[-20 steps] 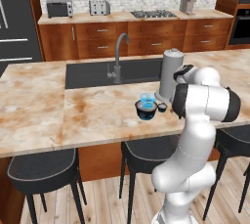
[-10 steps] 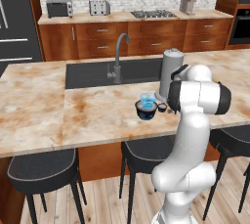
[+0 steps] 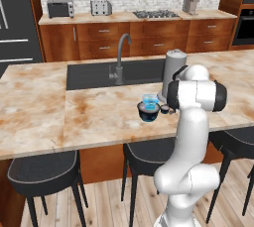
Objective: Stack the yogurt containers by placing the smaller containers on top of the larger containers.
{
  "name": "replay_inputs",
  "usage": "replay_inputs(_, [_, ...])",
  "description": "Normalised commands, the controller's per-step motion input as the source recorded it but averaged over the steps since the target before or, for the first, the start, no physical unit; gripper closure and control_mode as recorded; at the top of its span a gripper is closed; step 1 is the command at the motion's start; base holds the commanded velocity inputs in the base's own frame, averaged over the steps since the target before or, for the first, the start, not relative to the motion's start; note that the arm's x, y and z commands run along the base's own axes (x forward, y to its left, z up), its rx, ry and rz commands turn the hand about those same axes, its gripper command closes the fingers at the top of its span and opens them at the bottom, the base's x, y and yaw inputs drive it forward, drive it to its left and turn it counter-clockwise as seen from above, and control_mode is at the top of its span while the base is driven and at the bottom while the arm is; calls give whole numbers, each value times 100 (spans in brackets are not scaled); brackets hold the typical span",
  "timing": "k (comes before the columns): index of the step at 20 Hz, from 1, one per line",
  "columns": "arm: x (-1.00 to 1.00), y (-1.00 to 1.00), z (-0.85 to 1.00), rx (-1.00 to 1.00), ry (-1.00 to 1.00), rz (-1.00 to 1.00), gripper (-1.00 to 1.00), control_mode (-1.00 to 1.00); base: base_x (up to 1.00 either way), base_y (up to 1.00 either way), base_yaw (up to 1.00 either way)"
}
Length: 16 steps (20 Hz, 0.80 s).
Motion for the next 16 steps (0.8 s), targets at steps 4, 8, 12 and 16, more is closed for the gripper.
replay_inputs(4, [21,-12,-12,2,2,1,-100,-100,0,0,0])
replay_inputs(8, [22,-12,-9,2,2,1,-100,-100,0,0,0])
replay_inputs(12, [23,-6,-9,3,1,0,-100,-100,0,0,0])
replay_inputs(16, [24,-1,-11,3,1,0,-100,-100,0,0,0])
